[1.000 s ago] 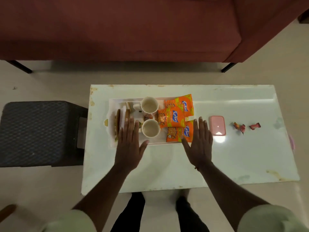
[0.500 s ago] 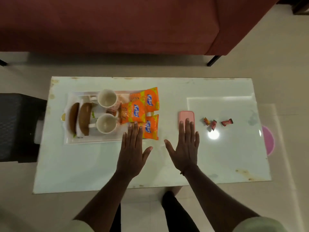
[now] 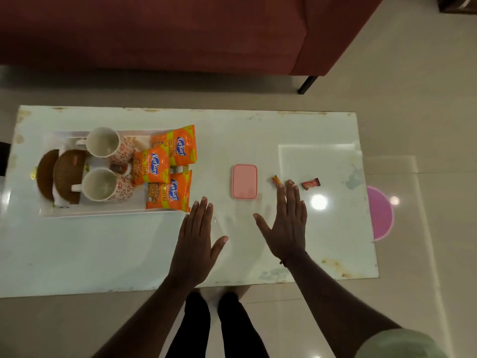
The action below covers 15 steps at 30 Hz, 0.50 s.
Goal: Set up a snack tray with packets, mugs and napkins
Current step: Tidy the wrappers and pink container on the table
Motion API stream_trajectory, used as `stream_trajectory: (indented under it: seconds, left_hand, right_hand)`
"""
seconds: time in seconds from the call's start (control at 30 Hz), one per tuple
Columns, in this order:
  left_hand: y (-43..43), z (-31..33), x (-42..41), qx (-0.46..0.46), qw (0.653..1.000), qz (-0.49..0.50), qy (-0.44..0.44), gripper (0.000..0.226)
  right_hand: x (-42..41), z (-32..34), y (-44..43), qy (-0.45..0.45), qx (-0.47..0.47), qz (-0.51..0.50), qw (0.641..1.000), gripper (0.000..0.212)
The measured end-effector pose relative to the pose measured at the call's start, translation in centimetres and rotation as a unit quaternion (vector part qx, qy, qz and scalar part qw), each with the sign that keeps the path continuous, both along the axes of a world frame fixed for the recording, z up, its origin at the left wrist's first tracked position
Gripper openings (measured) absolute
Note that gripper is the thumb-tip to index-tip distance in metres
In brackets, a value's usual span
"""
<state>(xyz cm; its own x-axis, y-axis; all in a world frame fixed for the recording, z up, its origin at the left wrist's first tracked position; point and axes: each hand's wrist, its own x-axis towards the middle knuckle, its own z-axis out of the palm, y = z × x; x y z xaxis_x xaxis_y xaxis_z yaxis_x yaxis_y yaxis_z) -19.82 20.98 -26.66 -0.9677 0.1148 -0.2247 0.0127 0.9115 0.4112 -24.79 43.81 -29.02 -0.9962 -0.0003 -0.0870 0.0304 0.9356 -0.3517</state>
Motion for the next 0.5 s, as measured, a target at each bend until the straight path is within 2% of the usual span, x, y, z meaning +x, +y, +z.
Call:
stream_trajectory:
  seconds: [0.13, 0.3, 0.4, 0.5]
  left_hand:
    - [-0.5, -0.7, 2.3, 0.033, 0.998, 0.053, -0.001, 0.068]
    - [-0.7, -2.4, 5.7, 0.042, 0.992, 0.117, -0.016, 0.069]
    - [-0.4, -3.2, 7.1, 0.044, 0.986, 0.158, -0.032, 0.071]
    - [-0.5, -3.6, 7.9, 0.049, 0.981, 0.180, -0.053, 0.070]
  right_hand:
    - [-1.6, -0.5, 1.3, -0.020, -0.104, -0.146, 0.984, 0.100]
    - [-5.0, -2.6, 5.3, -0.142, -0.166, -0.281, 0.934, 0.113]
    - [-7.2, -3.8, 6.3, -0.179, -0.131, -0.288, 0.932, 0.117]
    - [-8.7, -4.5, 5.4, -0.180, -0.135, -0.226, 0.948, 0.122]
